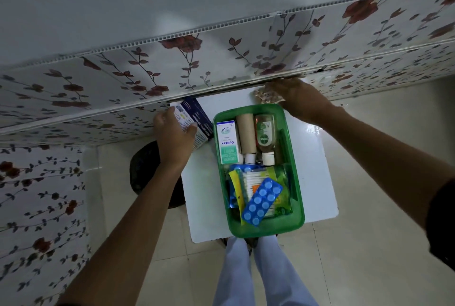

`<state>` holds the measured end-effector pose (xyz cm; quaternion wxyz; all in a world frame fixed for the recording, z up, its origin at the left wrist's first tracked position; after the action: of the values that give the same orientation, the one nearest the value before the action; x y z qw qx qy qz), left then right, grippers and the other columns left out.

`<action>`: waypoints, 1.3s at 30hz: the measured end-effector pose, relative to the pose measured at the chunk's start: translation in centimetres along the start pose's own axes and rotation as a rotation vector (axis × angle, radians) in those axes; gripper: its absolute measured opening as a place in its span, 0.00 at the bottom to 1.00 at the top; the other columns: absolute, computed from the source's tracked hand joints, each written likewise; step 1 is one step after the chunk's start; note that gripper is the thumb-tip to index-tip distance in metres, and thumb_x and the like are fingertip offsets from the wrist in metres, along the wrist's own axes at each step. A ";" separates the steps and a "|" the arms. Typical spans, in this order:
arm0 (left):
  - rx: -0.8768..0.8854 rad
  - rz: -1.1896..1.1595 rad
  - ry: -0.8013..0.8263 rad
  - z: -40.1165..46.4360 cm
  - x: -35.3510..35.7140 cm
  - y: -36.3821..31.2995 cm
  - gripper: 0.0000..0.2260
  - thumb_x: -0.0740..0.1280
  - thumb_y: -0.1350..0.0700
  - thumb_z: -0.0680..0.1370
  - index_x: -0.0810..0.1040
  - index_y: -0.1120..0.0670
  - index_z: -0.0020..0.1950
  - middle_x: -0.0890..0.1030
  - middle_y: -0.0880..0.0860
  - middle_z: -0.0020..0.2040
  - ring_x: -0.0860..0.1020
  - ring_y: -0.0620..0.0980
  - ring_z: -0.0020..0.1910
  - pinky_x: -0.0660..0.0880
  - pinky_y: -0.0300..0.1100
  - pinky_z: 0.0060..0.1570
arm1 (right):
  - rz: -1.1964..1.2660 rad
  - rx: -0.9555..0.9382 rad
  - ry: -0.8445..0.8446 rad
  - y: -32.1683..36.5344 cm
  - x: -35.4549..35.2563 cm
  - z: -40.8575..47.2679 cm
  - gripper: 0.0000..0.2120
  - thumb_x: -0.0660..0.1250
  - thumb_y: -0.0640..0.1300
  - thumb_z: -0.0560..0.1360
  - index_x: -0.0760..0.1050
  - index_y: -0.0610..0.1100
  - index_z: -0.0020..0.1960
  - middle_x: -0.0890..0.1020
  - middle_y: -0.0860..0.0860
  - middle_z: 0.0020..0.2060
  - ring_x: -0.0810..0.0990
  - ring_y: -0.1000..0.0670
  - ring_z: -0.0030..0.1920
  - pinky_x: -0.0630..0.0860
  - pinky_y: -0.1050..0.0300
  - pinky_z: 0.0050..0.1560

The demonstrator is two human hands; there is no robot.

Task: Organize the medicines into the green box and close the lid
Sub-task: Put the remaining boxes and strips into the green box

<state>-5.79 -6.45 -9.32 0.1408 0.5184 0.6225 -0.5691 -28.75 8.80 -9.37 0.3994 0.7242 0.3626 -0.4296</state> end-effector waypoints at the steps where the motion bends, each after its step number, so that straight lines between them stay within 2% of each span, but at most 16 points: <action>1: 0.010 0.040 0.031 0.5 0.4 0.2 0.28 0.71 0.56 0.71 0.65 0.61 0.68 0.65 0.65 0.68 0.67 0.62 0.65 0.67 0.48 0.61 | -0.021 -0.008 0.025 0.0 0.7 0.1 0.25 0.64 0.38 0.74 0.63 0.42 0.70 0.70 0.39 0.68 0.71 0.38 0.64 0.74 0.43 0.60; 3: 0.020 0.144 0.091 1.2 1.2 0.5 0.33 0.73 0.53 0.69 0.63 0.59 0.70 0.65 0.63 0.70 0.63 0.63 0.68 0.64 0.53 0.65 | -0.071 0.017 0.041 -0.2 1.5 0.0 0.26 0.64 0.39 0.74 0.61 0.42 0.70 0.72 0.37 0.63 0.72 0.37 0.60 0.74 0.43 0.56; 6: 0.039 0.237 0.120 1.9 1.4 0.7 0.37 0.76 0.49 0.65 0.64 0.57 0.69 0.67 0.64 0.67 0.63 0.64 0.66 0.64 0.54 0.62 | -0.127 0.079 -0.007 -0.3 1.7 -0.2 0.23 0.65 0.42 0.74 0.65 0.41 0.67 0.74 0.37 0.57 0.71 0.37 0.56 0.71 0.44 0.53; 10: -0.007 0.338 0.196 2.5 1.2 1.7 0.43 0.79 0.43 0.57 0.66 0.59 0.65 0.69 0.64 0.63 0.66 0.64 0.63 0.68 0.56 0.60 | -0.121 0.202 -0.025 -0.3 1.5 -0.2 0.24 0.69 0.47 0.70 0.68 0.38 0.61 0.71 0.37 0.60 0.67 0.36 0.61 0.69 0.40 0.58; 13: -0.061 0.362 0.222 2.3 0.6 2.8 0.33 0.78 0.42 0.58 0.74 0.59 0.54 0.76 0.64 0.58 0.69 0.62 0.61 0.66 0.53 0.60 | -0.028 0.271 0.023 -0.1 1.5 -0.1 0.23 0.68 0.45 0.71 0.65 0.37 0.61 0.74 0.36 0.57 0.73 0.35 0.57 0.68 0.40 0.58; 16: -0.097 0.166 0.173 1.5 -0.6 3.2 0.17 0.74 0.47 0.67 0.79 0.60 0.45 0.82 0.63 0.50 0.78 0.62 0.52 0.73 0.51 0.55 | 0.105 0.333 -0.061 0.5 1.1 -1.0 0.20 0.66 0.39 0.72 0.63 0.38 0.60 0.78 0.36 0.53 0.77 0.36 0.50 0.72 0.45 0.50; 19: -0.150 -0.137 0.033 -0.4 -2.8 2.9 0.08 0.67 0.54 0.75 0.77 0.59 0.46 0.82 0.60 0.48 0.80 0.55 0.42 0.74 0.40 0.40 | 0.257 0.441 -0.332 1.0 -1.1 -3.7 0.20 0.64 0.30 0.69 0.65 0.38 0.59 0.79 0.35 0.51 0.78 0.37 0.46 0.69 0.53 0.38; 22: -0.175 -0.337 -0.109 -3.2 -5.7 2.2 0.08 0.63 0.55 0.77 0.76 0.57 0.53 0.81 0.55 0.49 0.80 0.52 0.46 0.73 0.36 0.36 | 0.365 0.461 -0.594 2.4 -3.9 -7.6 0.20 0.61 0.27 0.67 0.68 0.36 0.59 0.79 0.36 0.50 0.77 0.37 0.47 0.68 0.54 0.38; 24: -0.184 -0.480 -0.129 -5.7 -6.9 1.3 0.08 0.63 0.54 0.77 0.75 0.55 0.53 0.81 0.54 0.49 0.80 0.50 0.46 0.76 0.37 0.37 | 0.486 0.481 -0.653 3.9 -5.0 -9.9 0.19 0.58 0.28 0.69 0.69 0.38 0.59 0.79 0.39 0.52 0.77 0.40 0.50 0.70 0.56 0.45; 27: -0.144 -0.554 0.070 -9.7 -6.1 -1.3 0.05 0.63 0.56 0.77 0.76 0.53 0.51 0.82 0.53 0.45 0.80 0.46 0.37 0.76 0.40 0.33 | 0.604 0.483 -0.652 6.1 -5.5 -12.3 0.19 0.57 0.29 0.70 0.70 0.40 0.59 0.80 0.41 0.52 0.77 0.45 0.50 0.69 0.62 0.47; 29: -0.015 -0.465 0.287 -11.6 -4.4 -3.6 0.05 0.63 0.59 0.77 0.77 0.50 0.49 0.82 0.49 0.41 0.80 0.43 0.36 0.76 0.38 0.31 | 0.668 0.500 -0.634 6.8 -5.3 -13.2 0.19 0.56 0.30 0.71 0.71 0.42 0.60 0.81 0.43 0.52 0.77 0.46 0.49 0.71 0.61 0.46; 31: 0.145 -0.287 0.414 -12.8 -2.6 -5.5 0.06 0.64 0.60 0.76 0.77 0.52 0.52 0.82 0.52 0.44 0.80 0.49 0.42 0.76 0.42 0.37 | 0.688 0.514 -0.612 7.0 -4.9 -13.8 0.19 0.56 0.31 0.71 0.71 0.43 0.60 0.81 0.44 0.51 0.77 0.47 0.48 0.71 0.61 0.45; 33: 0.177 -0.195 0.380 -12.9 -1.3 -6.5 0.09 0.64 0.60 0.76 0.75 0.57 0.56 0.82 0.56 0.49 0.78 0.52 0.46 0.71 0.37 0.40 | 0.684 0.510 -0.595 6.9 -4.7 -13.9 0.19 0.56 0.31 0.71 0.71 0.42 0.59 0.81 0.45 0.50 0.77 0.48 0.47 0.69 0.66 0.42; 35: 0.113 -0.187 0.332 -12.9 -0.5 -6.9 0.11 0.65 0.60 0.76 0.72 0.58 0.58 0.81 0.57 0.53 0.77 0.51 0.46 0.68 0.27 0.35 | 0.655 0.497 -0.578 6.8 -4.5 -14.0 0.19 0.57 0.30 0.70 0.72 0.42 0.58 0.82 0.45 0.50 0.76 0.50 0.45 0.67 0.74 0.39; 36: 0.090 -0.164 0.329 -13.1 -0.1 -6.8 0.13 0.65 0.61 0.75 0.70 0.59 0.58 0.81 0.58 0.54 0.77 0.52 0.47 0.69 0.27 0.37 | 0.634 0.489 -0.570 6.9 -4.5 -14.1 0.19 0.57 0.30 0.70 0.72 0.42 0.58 0.82 0.45 0.50 0.76 0.52 0.45 0.66 0.79 0.40; 39: 0.102 -0.003 0.356 -14.2 0.5 -6.2 0.17 0.67 0.60 0.73 0.65 0.59 0.59 0.81 0.61 0.54 0.79 0.60 0.49 0.73 0.44 0.43 | 0.592 0.467 -0.545 7.1 -4.4 -14.5 0.19 0.58 0.30 0.71 0.72 0.42 0.58 0.82 0.45 0.51 0.75 0.53 0.45 0.63 0.83 0.41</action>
<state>-5.08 7.02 -1.77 0.0013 0.6166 0.6085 -0.4995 -19.43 17.92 1.02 0.4118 0.7279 -0.0845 -0.5417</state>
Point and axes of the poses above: each hand's wrist, its own z-axis towards the middle knuckle, its own x-axis out of the palm, y = z × x, the point moved 5 cm from there along z, towards the middle knuckle
